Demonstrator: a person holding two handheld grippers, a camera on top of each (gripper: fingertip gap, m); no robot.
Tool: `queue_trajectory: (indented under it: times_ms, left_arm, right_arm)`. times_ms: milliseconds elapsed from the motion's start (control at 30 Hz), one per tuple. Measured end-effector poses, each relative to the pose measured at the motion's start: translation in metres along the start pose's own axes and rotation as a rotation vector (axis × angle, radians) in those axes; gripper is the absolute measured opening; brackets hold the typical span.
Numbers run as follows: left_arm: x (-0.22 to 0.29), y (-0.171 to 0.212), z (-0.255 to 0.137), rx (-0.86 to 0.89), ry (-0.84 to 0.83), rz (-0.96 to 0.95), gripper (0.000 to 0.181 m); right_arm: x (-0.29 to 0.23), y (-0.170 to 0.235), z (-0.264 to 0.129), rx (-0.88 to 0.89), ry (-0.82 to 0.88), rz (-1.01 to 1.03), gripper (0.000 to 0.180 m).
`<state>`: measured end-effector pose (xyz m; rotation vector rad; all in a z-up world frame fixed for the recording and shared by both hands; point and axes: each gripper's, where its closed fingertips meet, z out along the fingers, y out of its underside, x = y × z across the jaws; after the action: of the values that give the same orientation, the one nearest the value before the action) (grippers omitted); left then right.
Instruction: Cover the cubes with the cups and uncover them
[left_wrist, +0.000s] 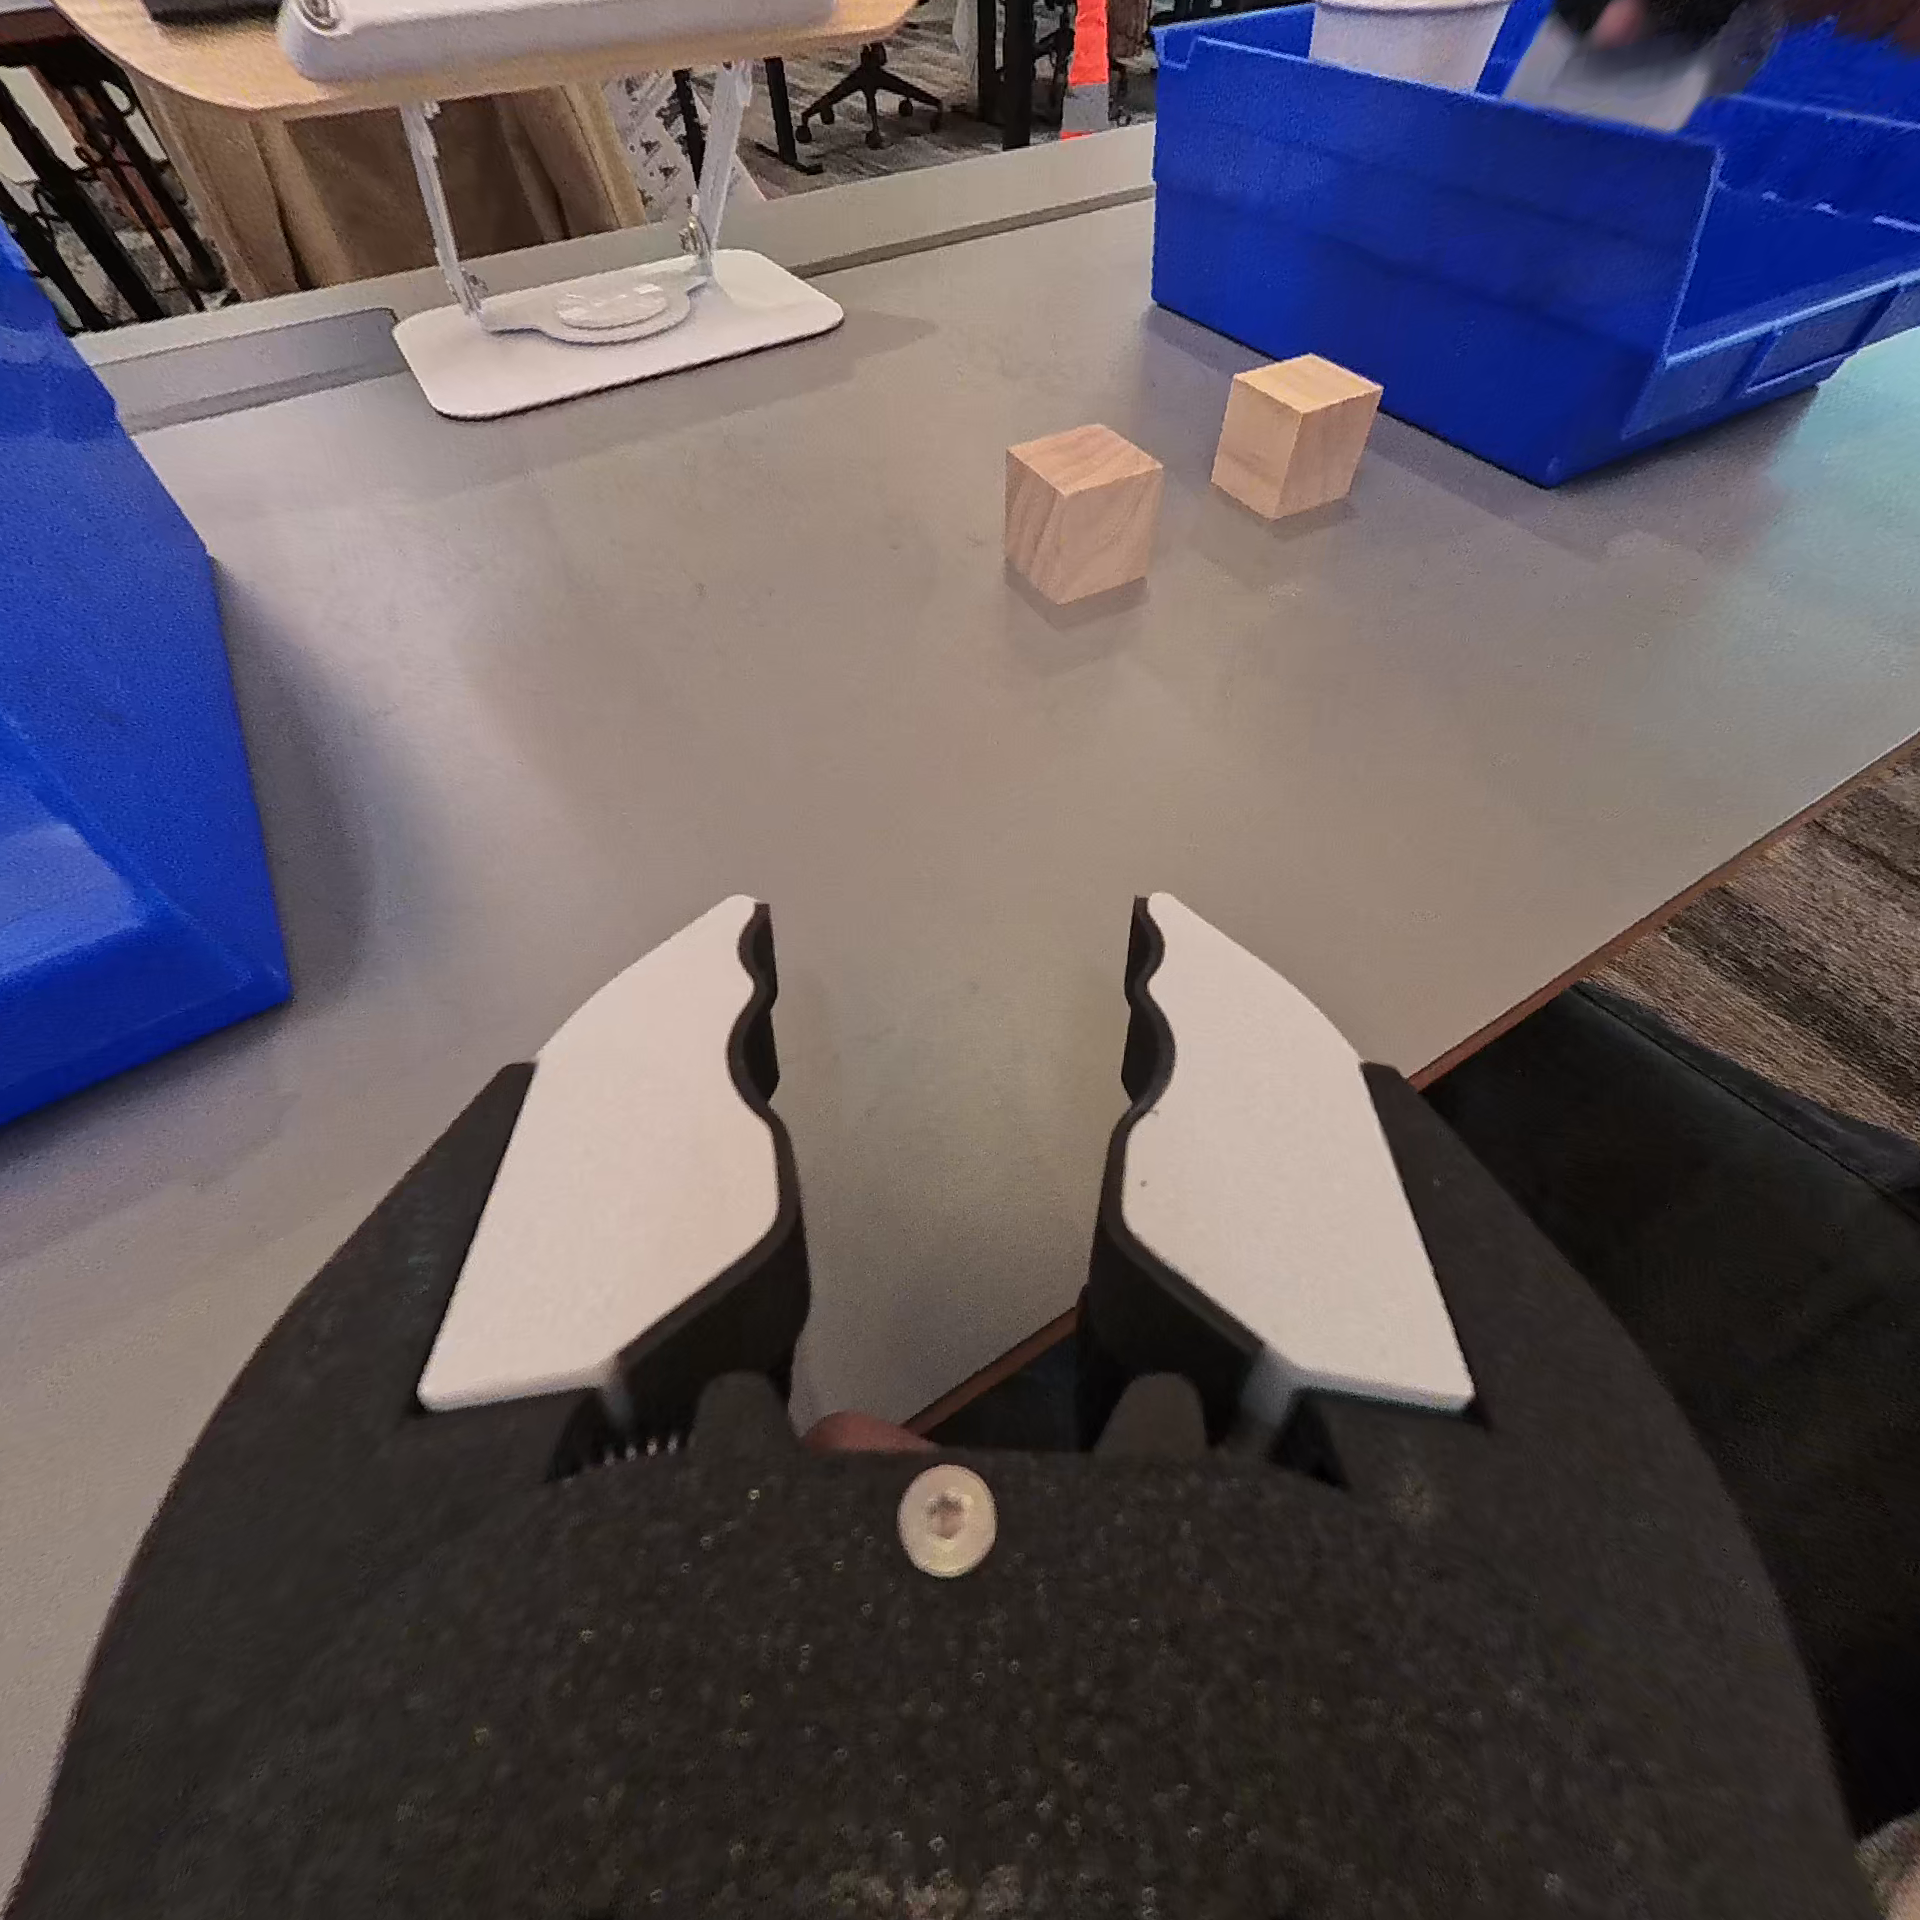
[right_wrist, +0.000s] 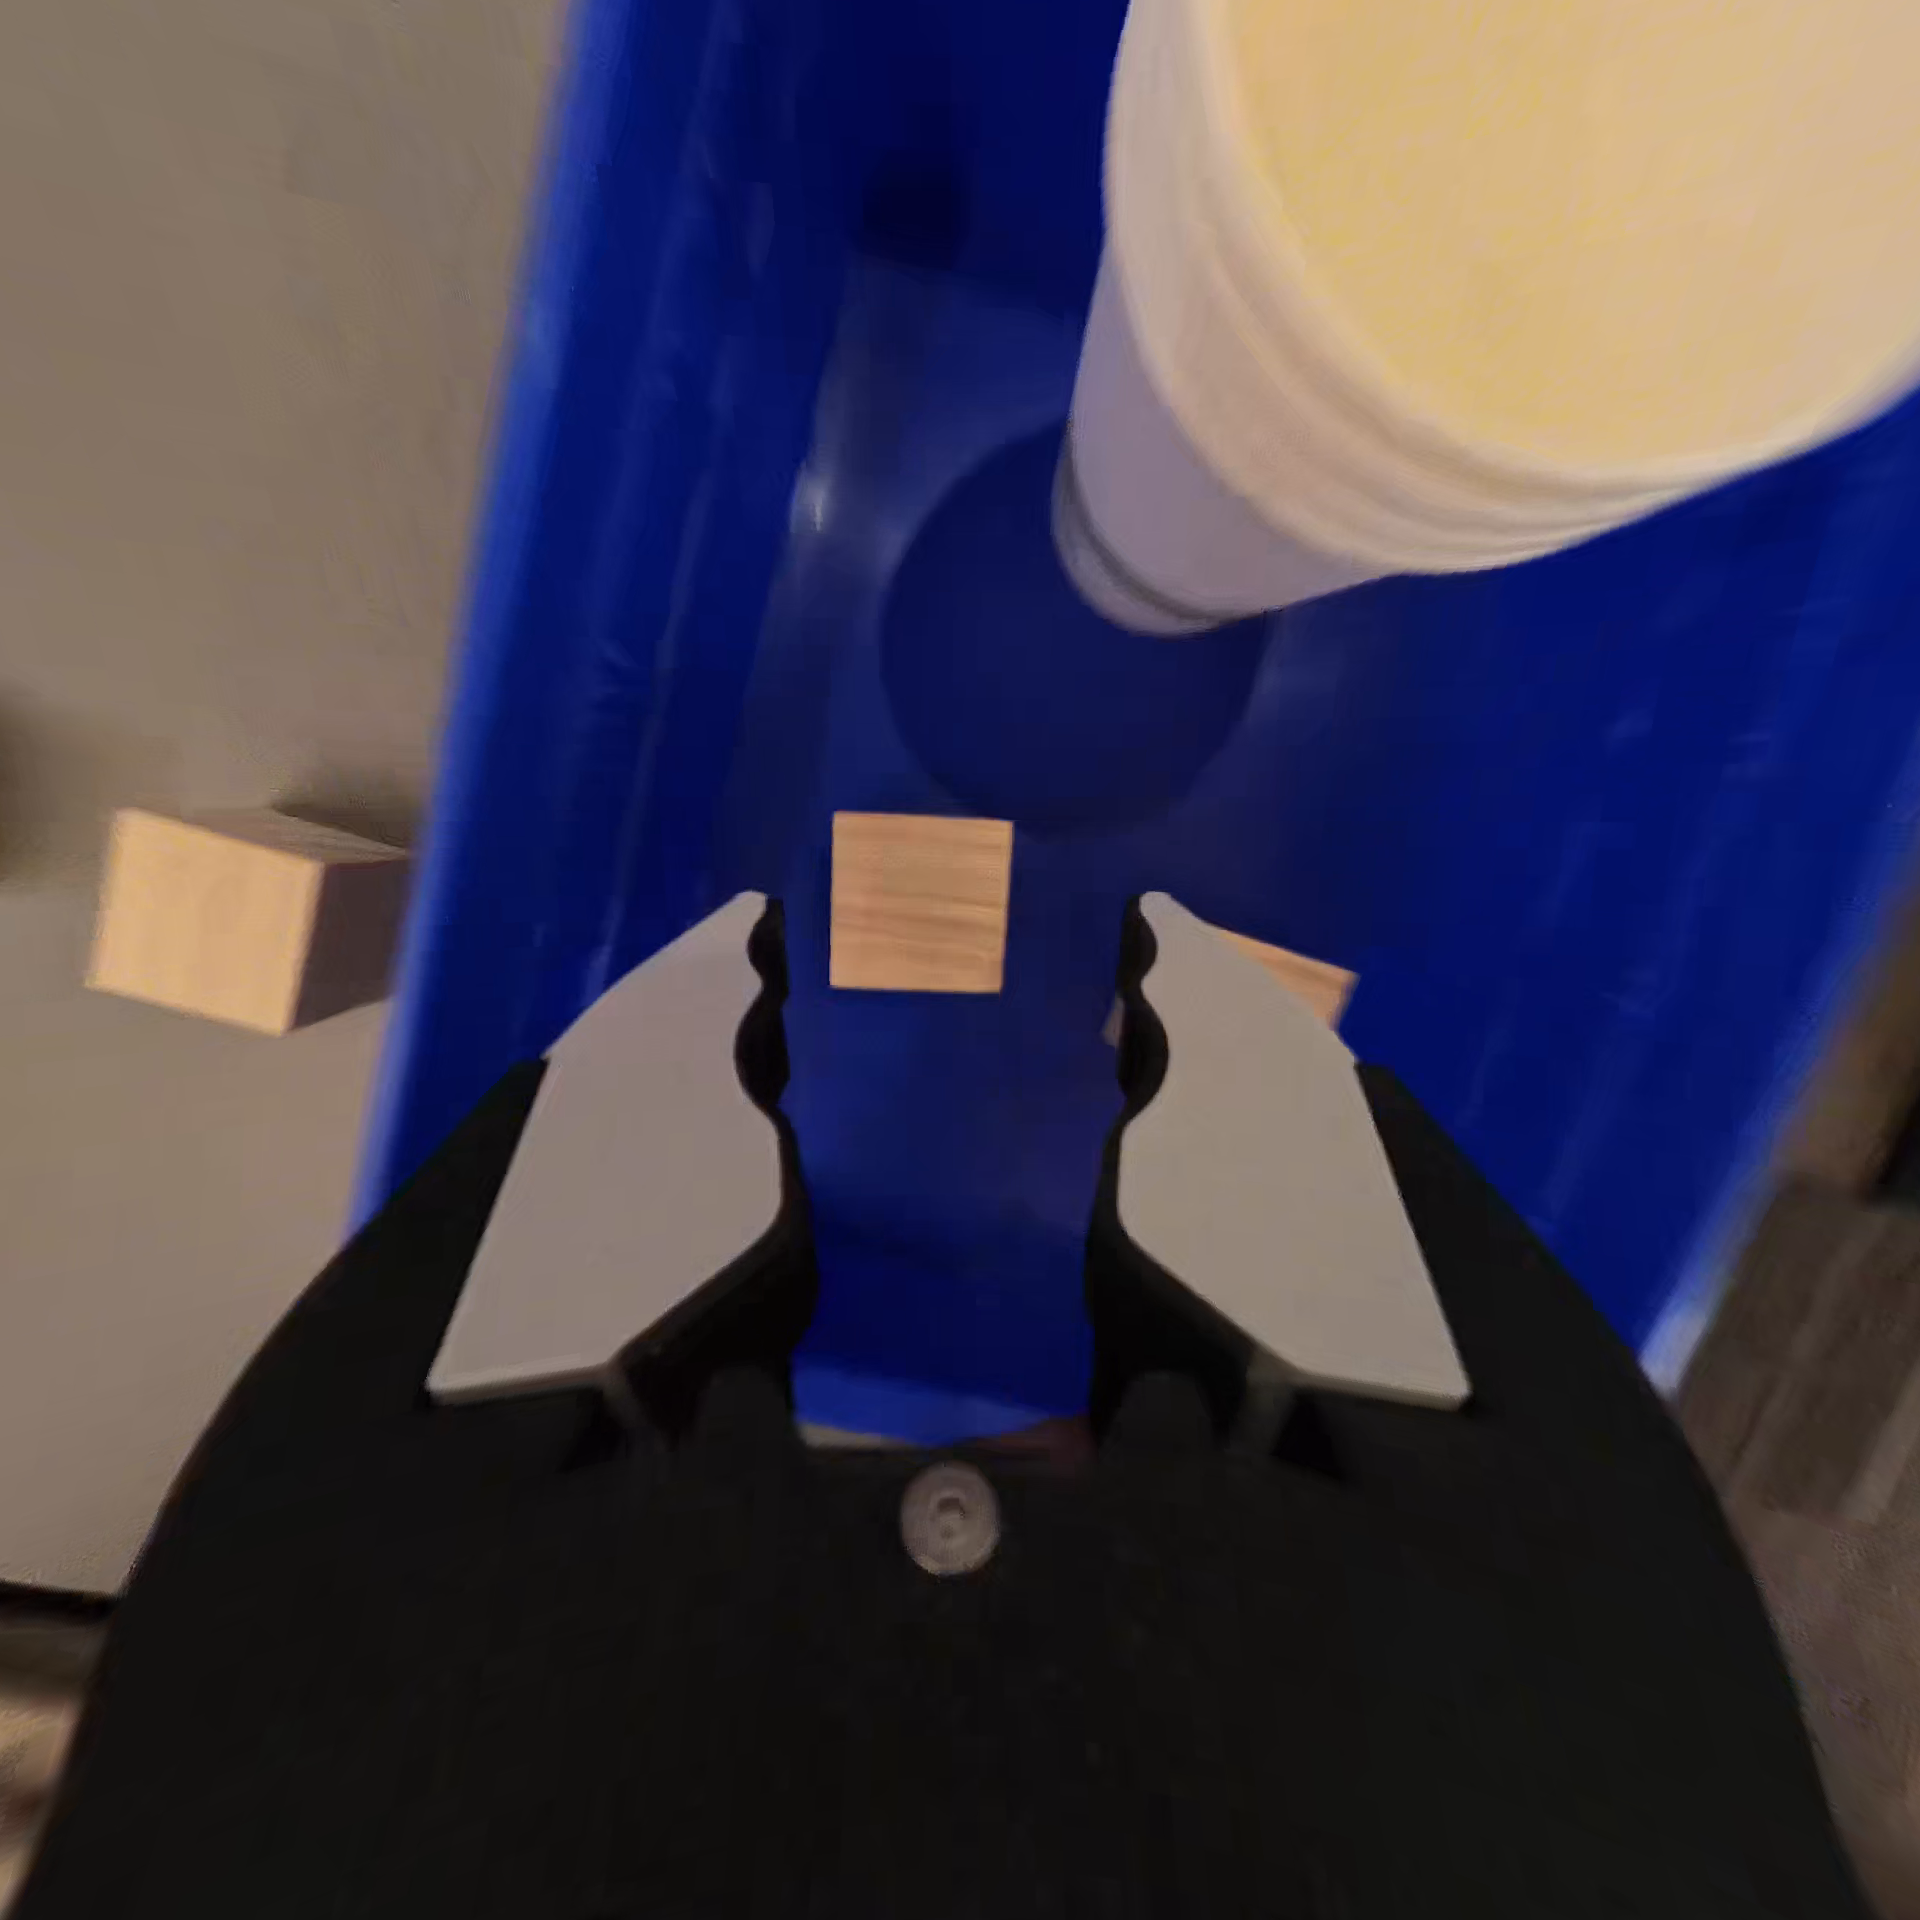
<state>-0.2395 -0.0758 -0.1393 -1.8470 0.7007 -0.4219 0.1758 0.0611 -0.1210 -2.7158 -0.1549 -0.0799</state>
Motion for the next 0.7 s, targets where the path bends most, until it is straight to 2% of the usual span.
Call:
queue_trajectory:
  times_ms: [133,200,233,300,400,500,600,700]
  left_arm:
    - [-0.011,-0.002,-0.003,0.011,-0.048,-0.01,0.065]
    - [-0.018,-0.002,-0.005,0.017,-0.074,-0.03,0.065]
    - [-0.021,-0.002,-0.005,0.017,-0.087,-0.04,0.065]
    - [-0.026,0.0,-0.006,0.011,-0.113,-0.05,0.065]
    - [-0.03,0.002,-0.006,0.004,-0.141,-0.048,0.065]
    - [-0.027,0.004,-0.005,-0.002,-0.147,-0.03,0.065]
    - [-0.021,0.005,-0.004,-0.005,-0.135,-0.014,0.065]
    - [-0.019,0.005,-0.004,-0.009,-0.132,-0.002,0.065]
  right_arm:
    - [-0.029,-0.017,-0.124,0.574,0.006,-0.043,0.069]
    - [-0.064,0.001,-0.176,0.88,-0.034,-0.055,0.06]
    - [-0.085,0.017,-0.187,0.957,-0.062,-0.071,0.062]
    - [-0.122,0.051,-0.186,1.026,-0.084,-0.103,0.063]
    - [-0.175,0.094,-0.15,0.981,-0.158,-0.109,0.067]
    - [-0.203,0.126,-0.114,0.954,-0.16,-0.107,0.066]
    - [-0.214,0.142,-0.089,0.897,-0.189,-0.107,0.066]
    - [-0.213,0.128,-0.093,0.894,-0.248,-0.141,0.064]
